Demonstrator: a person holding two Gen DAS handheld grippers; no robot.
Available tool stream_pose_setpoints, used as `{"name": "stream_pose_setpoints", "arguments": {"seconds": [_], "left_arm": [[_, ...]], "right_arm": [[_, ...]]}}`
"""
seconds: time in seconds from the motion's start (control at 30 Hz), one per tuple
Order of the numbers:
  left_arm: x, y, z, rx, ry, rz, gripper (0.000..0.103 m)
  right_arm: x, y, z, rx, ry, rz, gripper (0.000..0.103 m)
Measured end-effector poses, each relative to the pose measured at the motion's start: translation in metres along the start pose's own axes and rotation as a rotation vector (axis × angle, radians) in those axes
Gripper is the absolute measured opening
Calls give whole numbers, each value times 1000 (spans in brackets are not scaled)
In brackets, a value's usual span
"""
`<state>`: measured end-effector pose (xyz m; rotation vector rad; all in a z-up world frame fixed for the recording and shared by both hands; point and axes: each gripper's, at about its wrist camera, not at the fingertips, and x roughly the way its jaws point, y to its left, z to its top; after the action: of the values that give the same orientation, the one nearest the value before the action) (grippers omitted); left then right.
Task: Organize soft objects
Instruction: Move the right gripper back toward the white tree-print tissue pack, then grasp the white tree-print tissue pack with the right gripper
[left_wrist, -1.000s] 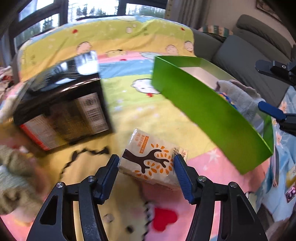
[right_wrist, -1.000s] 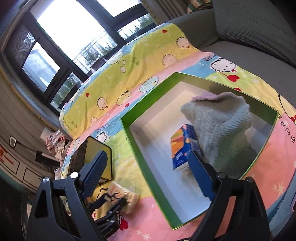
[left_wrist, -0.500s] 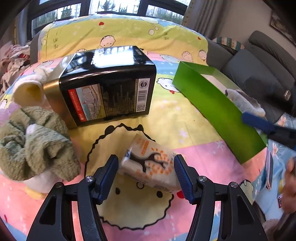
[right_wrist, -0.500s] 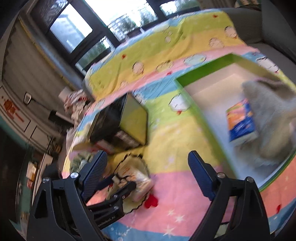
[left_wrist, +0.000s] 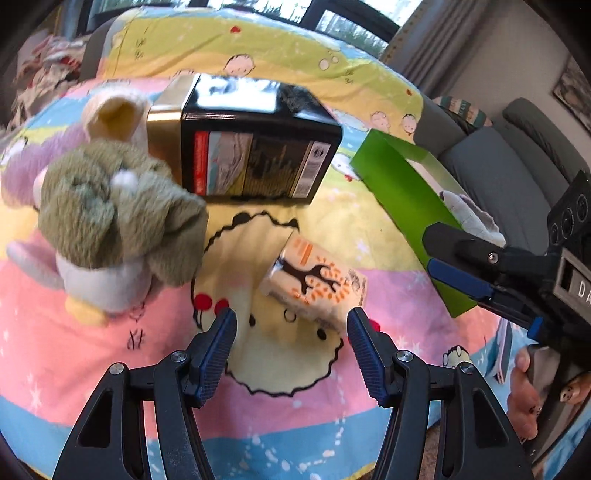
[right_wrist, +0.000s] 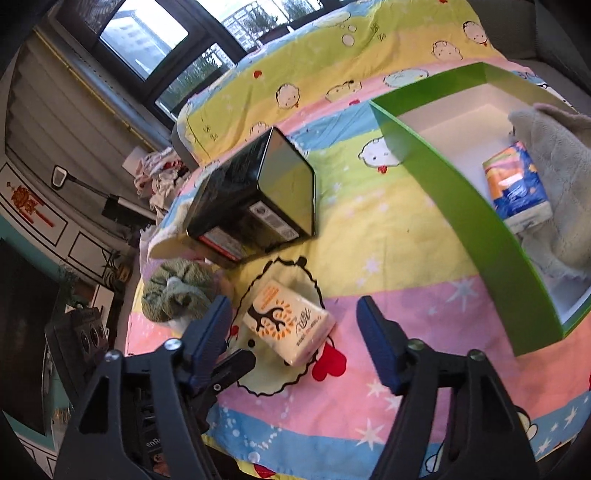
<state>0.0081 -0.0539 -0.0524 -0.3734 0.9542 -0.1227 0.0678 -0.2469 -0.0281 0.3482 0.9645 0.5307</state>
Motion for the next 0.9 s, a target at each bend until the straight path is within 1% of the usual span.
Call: {"name": "stream_pose_setpoints", "arguments": {"seconds": [0.17, 0.23, 0.3, 0.43, 0.47, 0.57, 0.63, 0.67, 0.7, 0.73, 0.8, 0.83, 0.87, 0.9], "left_arm": [[4, 1, -5, -35, 15, -4, 62], [6, 0, -5, -38, 17, -3, 62], [7, -2, -6, -36, 15, 3, 62], [10, -1, -5, -40, 21, 12, 62], [10, -2, -5, -36, 19, 12, 62], [12, -3, -5, -25, 16, 12, 62], [13, -2, -6, -24, 9, 15, 48], [15, -1, -6, -25, 9, 7, 42], [19, 2, -6, -40, 32, -25, 37], [23, 4, -8, -63, 51, -63, 37], [22, 4, -9, -54, 27, -60, 35], [22, 2, -8, -43, 23, -52, 34], [23, 0, -7, -38, 21, -57, 34], [24, 0, -6, -37, 19, -70, 33]], "right_arm": [[17, 3, -3, -12, 64, 31, 68], [24, 2, -4, -4, 95, 21, 68], [29, 1, -5, -3, 107, 8, 68], [42, -4, -6, 15, 150, 23, 68], [47, -7, -6, 26, 172, 19, 68], [56, -10, -8, 40, 199, 10, 68], [60, -9, -9, 42, 218, 24, 68], [61, -8, -10, 33, 219, 29, 68], [63, -7, -11, 26, 221, 32, 68], [63, -6, -11, 23, 223, 35, 66], [64, -6, -12, 32, 223, 43, 58], [65, -7, -12, 32, 229, 48, 47], [68, -7, -12, 35, 248, 66, 40], [69, -7, -13, 39, 256, 77, 40]]}}
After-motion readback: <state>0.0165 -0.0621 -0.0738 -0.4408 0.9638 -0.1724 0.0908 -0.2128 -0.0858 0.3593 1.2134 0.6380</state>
